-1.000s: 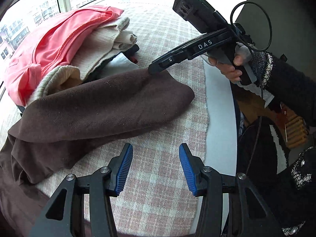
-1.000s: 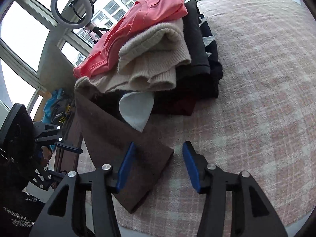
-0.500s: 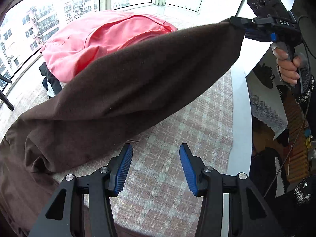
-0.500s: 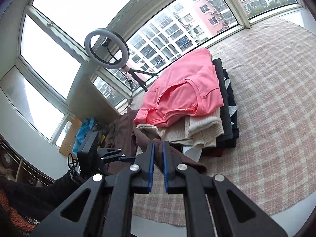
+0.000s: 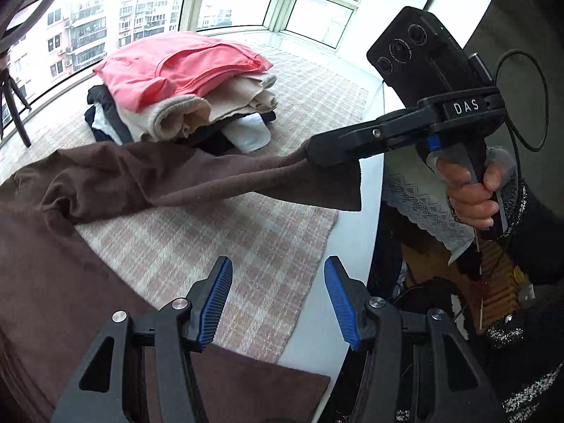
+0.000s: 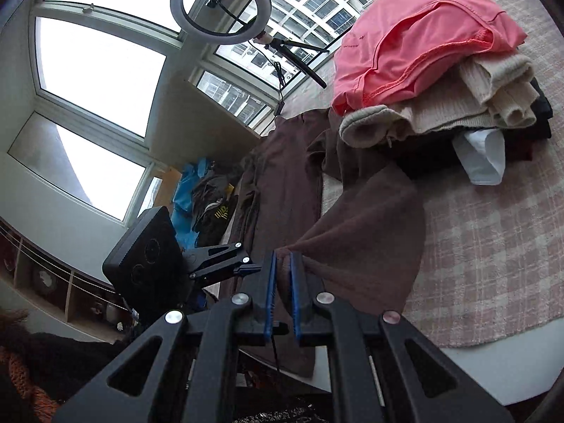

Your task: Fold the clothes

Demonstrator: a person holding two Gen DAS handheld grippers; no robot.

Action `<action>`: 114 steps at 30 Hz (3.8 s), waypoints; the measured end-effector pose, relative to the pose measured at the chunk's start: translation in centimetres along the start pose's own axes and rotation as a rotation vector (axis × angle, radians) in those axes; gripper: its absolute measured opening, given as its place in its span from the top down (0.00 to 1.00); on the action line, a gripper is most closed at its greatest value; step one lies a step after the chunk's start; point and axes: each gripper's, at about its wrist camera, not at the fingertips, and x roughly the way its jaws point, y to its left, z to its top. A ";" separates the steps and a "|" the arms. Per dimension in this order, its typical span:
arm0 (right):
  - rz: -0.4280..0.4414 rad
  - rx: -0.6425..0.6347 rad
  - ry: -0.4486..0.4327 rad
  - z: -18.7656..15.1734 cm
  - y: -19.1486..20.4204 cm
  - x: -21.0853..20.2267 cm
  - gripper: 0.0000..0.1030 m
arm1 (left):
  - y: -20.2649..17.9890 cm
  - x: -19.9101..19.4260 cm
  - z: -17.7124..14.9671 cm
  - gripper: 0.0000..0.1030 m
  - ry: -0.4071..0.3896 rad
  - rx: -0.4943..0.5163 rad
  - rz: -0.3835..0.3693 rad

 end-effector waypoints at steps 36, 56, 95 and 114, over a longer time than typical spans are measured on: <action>-0.414 -0.365 0.182 17.5 5.1 15.2 0.59 | 1.8 3.1 -2.4 0.94 -0.049 -0.308 -0.077; -0.550 -0.423 0.379 24.9 2.9 29.3 0.97 | 3.4 -5.3 -6.0 0.94 -0.224 -0.395 0.018; -0.361 -0.459 0.272 10.8 -0.4 26.7 0.74 | 32.6 -4.2 7.1 0.60 0.021 -0.457 0.314; -0.277 -0.553 0.190 13.1 0.0 28.4 0.93 | 34.7 -1.9 9.1 0.98 0.076 -0.392 0.276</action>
